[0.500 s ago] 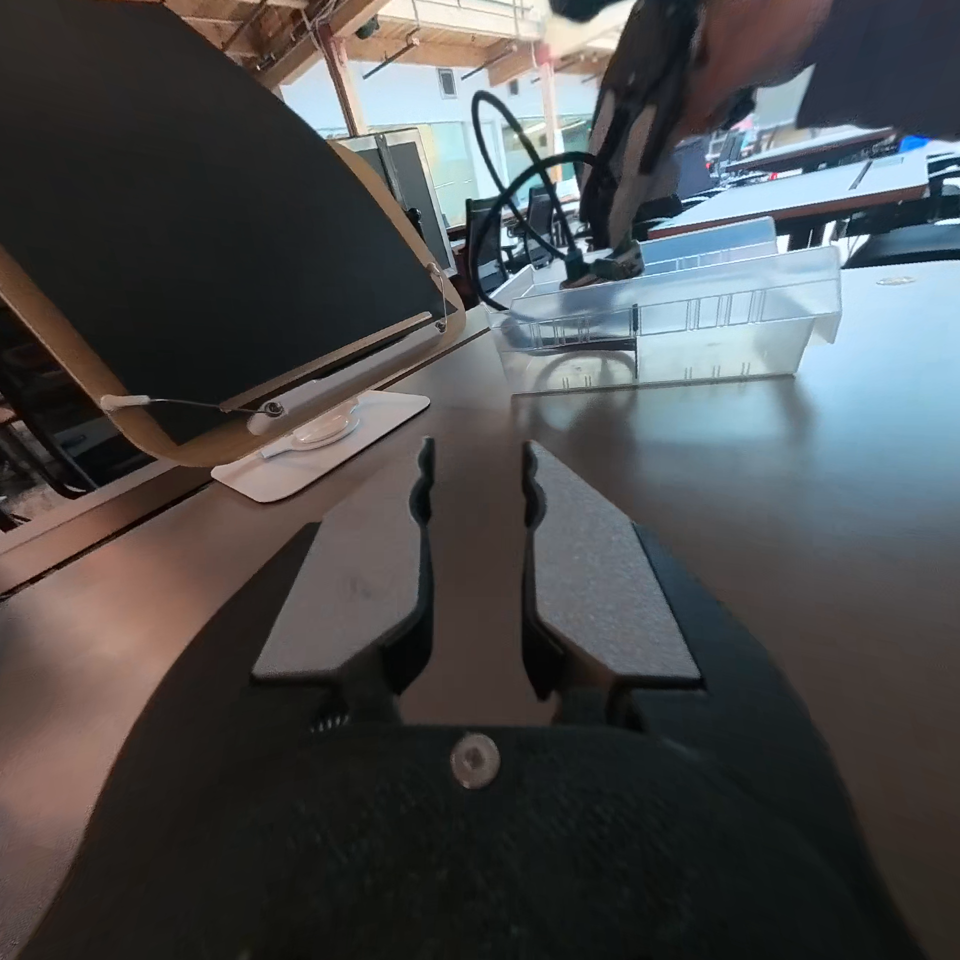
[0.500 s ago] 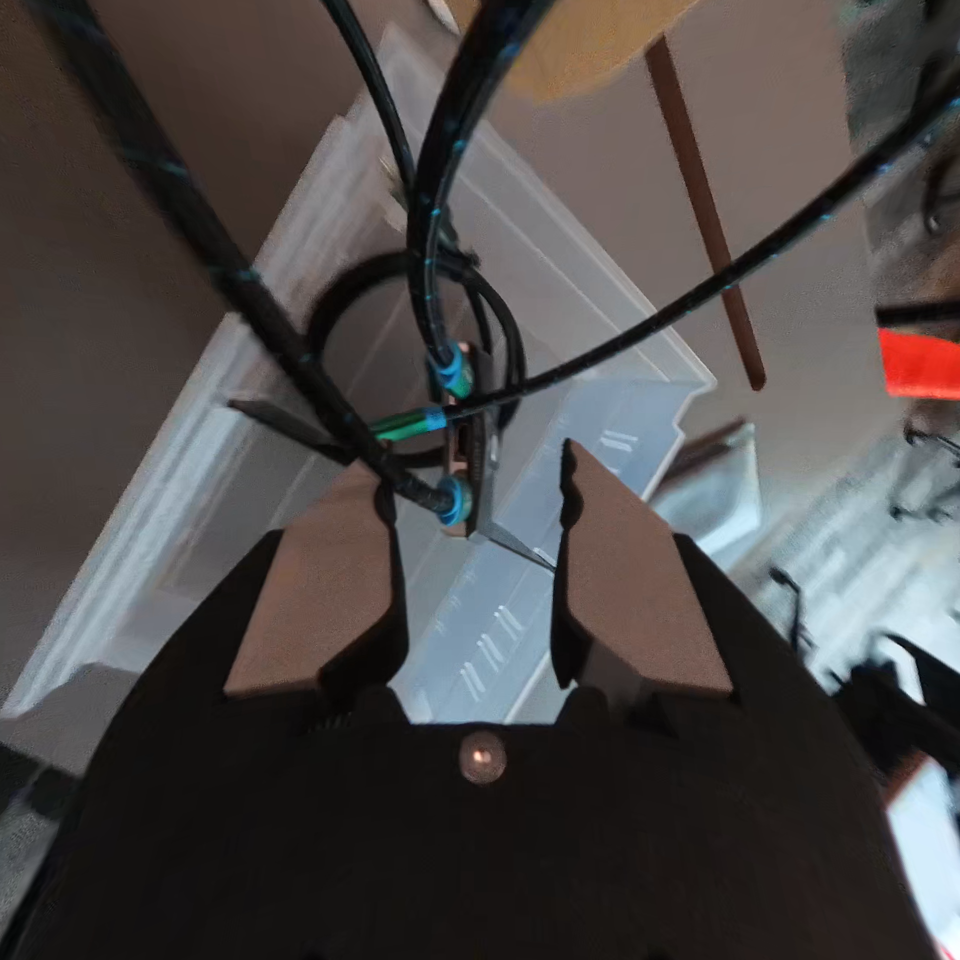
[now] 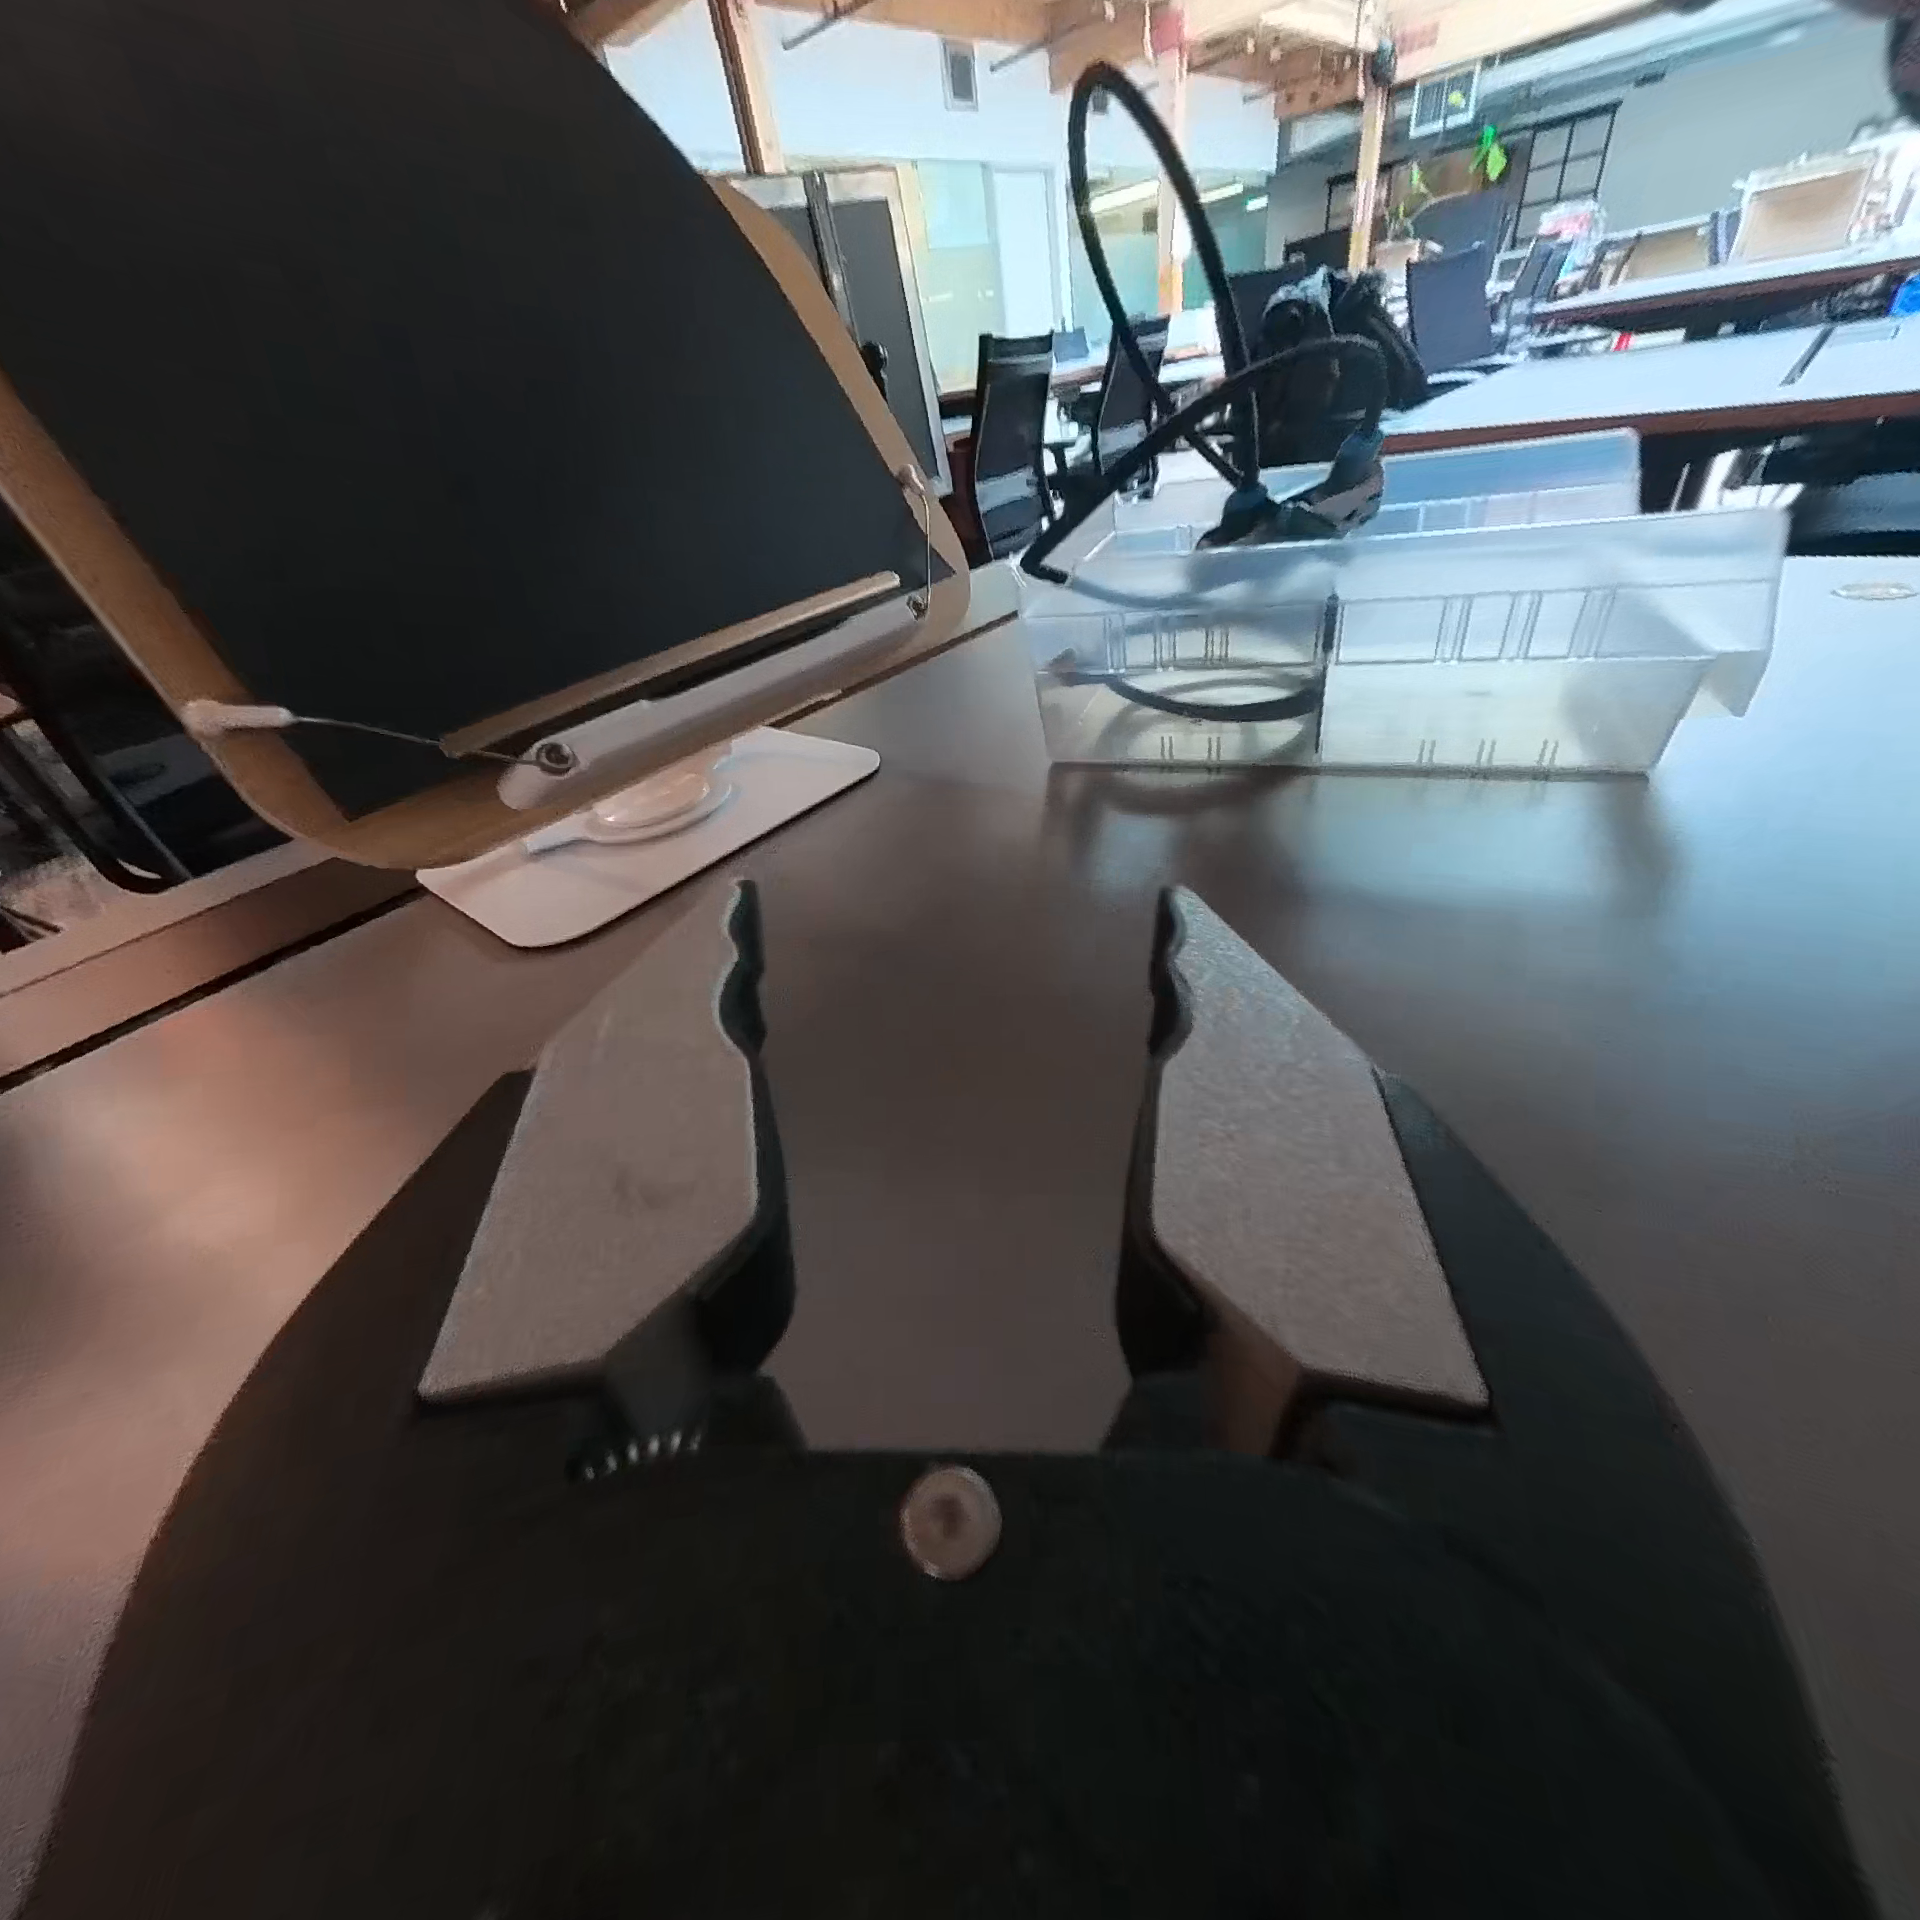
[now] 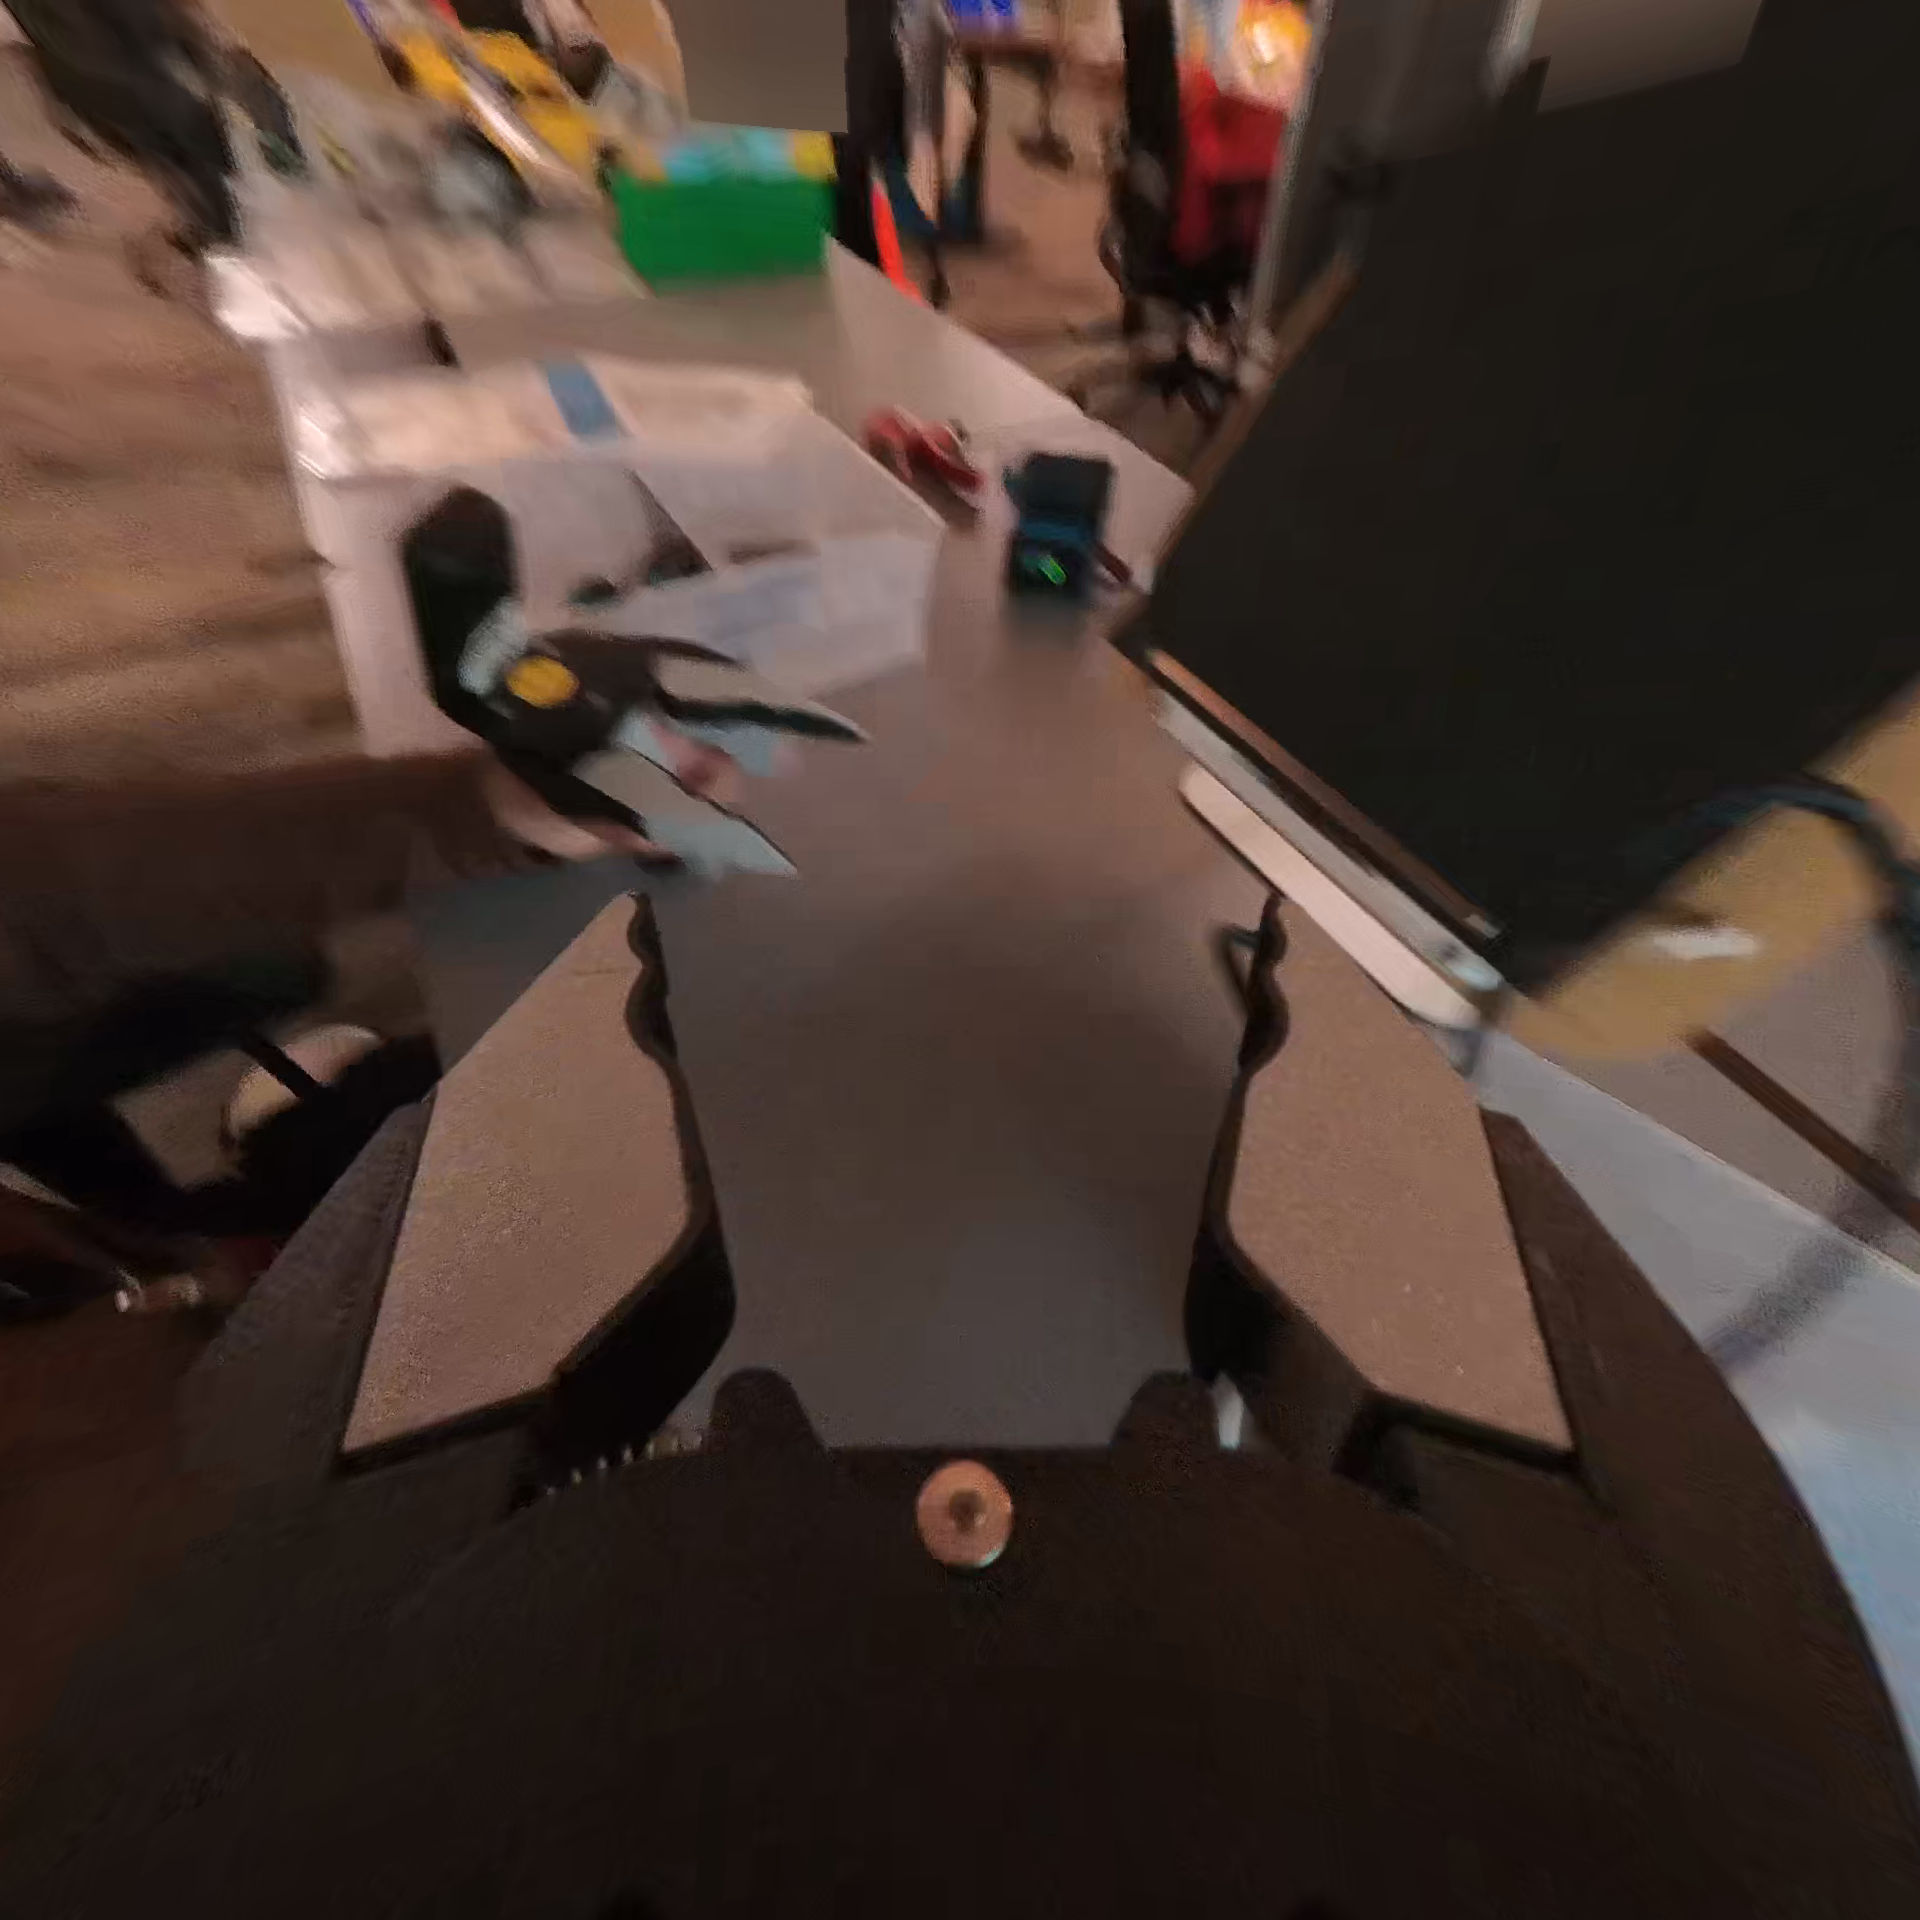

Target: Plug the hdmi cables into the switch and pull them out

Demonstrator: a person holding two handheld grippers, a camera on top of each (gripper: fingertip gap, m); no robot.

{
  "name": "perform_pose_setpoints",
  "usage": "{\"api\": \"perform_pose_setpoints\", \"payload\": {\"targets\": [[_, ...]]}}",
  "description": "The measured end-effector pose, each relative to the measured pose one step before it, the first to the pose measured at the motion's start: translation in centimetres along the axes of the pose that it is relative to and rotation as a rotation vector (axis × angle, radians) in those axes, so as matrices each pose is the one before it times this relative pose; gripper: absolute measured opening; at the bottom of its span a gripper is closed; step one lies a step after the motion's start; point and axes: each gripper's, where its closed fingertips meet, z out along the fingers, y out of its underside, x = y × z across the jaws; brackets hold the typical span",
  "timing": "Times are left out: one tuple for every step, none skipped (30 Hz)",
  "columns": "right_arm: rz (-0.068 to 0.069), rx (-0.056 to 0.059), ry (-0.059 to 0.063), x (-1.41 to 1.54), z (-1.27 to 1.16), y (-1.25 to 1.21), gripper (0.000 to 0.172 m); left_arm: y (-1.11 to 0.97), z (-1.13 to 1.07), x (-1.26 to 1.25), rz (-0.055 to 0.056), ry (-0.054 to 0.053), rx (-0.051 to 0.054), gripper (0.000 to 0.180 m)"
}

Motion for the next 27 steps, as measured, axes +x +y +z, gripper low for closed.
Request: {"api": "perform_pose_setpoints", "payload": {"targets": [[0.0013, 0.0562, -0.0228, -1.804, 1.708, -0.054, 0.101, 0.075, 0.376, -0.065, 0.0005, -0.0051, -0.0079, 0.076], [-0.0087, 0.0403, -0.0181, -1.46, 1.961, 0.392, 0.093, 0.039, 0.394, -0.212, 0.0006, -0.0114, -0.0042, 0.077], [-0.0164, 0.0172, 0.0009, -0.814, 2.153, 0.81, 0.084, 0.076, 0.446, -0.369, 0.0003, -0.019, -0.0067, 0.078], [-0.0148, -0.0095, 0.0402, 0.172, 2.203, 1.228, 0.078, 0.142, 0.477, -0.496, -0.0006, -0.0236, -0.0119, 0.078], [-0.0067, -0.0265, 0.0566, 0.722, 2.199, 1.488, 0.084, 0.173, 0.518, -0.547, -0.0022, -0.0249, -0.0143, 0.078], [0.0052, -0.0378, 0.0478, 0.834, 2.199, 1.61, 0.095, 0.179, 0.559, -0.581, -0.0055, -0.025, -0.0148, 0.078], [0.0066, -0.0491, 0.047, 1.039, 2.127, 1.689, 0.102, 0.194, 0.582, -0.572, -0.0091, -0.0235, -0.0163, 0.078], [0.0016, -0.0477, 0.0487, 1.171, 2.007, 1.549, 0.105, 0.213, 0.593, -0.568, -0.0099, -0.0238, -0.018, 0.078], [0.008, -0.0434, 0.0499, 1.189, 1.826, 1.381, 0.106, 0.223, 0.568, -0.597, -0.009, -0.0278, -0.0198, 0.076], [0.0119, -0.0412, 0.0227, 0.715, 1.568, 1.276, 0.104, 0.258, 0.518, -0.582, -0.0067, -0.0308, -0.0222, 0.074], [0.0089, -0.0416, -0.0107, 0.132, 1.21, 1.178, 0.101, 0.257, 0.448, -0.475, -0.0017, -0.0277, -0.0225, 0.071], [0.0046, -0.033, -0.0285, -0.219, 0.789, 0.896, 0.091, 0.147, 0.302, -0.23, 0.0062, -0.0153, -0.0139, 0.064], [-0.0015, -0.0185, -0.0258, -0.299, 0.452, 0.608, 0.079, -0.065, 0.091, -0.004, 0.0145, -0.0048, 0.0035, 0.05], [-0.0133, -0.0053, -0.0125, -0.195, 0.202, 0.468, 0.068, -0.228, -0.086, 0.076, 0.0185, -0.0038, 0.0175, 0.03], [-0.0227, -0.003, 0.0057, -0.01, 0.062, 0.488, 0.05, -0.255, -0.18, 0.087, 0.0173, -0.0062, 0.0205, 0.013], [-0.0304, -0.0045, -0.0033, -0.196, 0.001, 0.494, 0.026, -0.225, -0.211, 0.078, 0.0138, -0.0057, 0.0182, 0.0], [-0.021, -0.0069, -0.0173, -0.377, -0.028, 0.39, 0.006, -0.21, -0.208, 0.226, 0.0115, 0.0033, 0.0163, 0.0], [-0.0018, -0.0035, -0.0242, -0.384, -0.127, 0.09, 0.0, -0.171, -0.218, 0.279, 0.0042, 0.007, 0.0129, 0.0], [0.0131, 0.007, -0.0209, -0.271, -0.175, -0.176, 0.0, -0.176, -0.279, 0.197, -0.0049, 0.0018, 0.0123, 0.0], [0.0193, 0.0087, -0.0082, -0.04, -0.145, -0.198, 0.0, -0.184, -0.302, 0.097, -0.0104, -0.004, 0.013, 0.0], [0.0224, 0.0103, 0.0109, 0.236, -0.123, -0.178, 0.0, -0.176, -0.297, 0.142, -0.01, 0.0016, 0.0132, 0.0], [0.0208, 0.0131, 0.0068, 0.141, -0.067, -0.205, 0.014, -0.14, -0.269, 0.218, -0.0077, 0.0088, 0.0102, 0.0], [0.0124, 0.0068, -0.0117, -0.154, -0.027, -0.09, 0.025, -0.05, -0.209, 0.222, -0.008, 0.01, 0.0034, 0.007], [0.0075, 0.0026, -0.0131, -0.179, -0.003, 0.015, 0.026, 0.048, -0.18, 0.184, -0.0086, 0.0059, -0.0041, 0.011], [0.0046, 0.0013, -0.0093, -0.151, 0.036, 0.059, 0.026, 0.098, -0.178, 0.209, -0.0089, 0.0033, -0.0092, 0.012], [0.0015, -0.0032, -0.0093, -0.173, 0.074, 0.125, 0.026, 0.129, -0.211, 0.277, -0.0086, 0.0033, -0.0113, 0.015], [-0.0014, -0.0074, -0.005, -0.127, 0.089, 0.167, 0.026, 0.111, -0.266, 0.344, -0.0062, 0.0027, -0.0104, 0.019]]}}
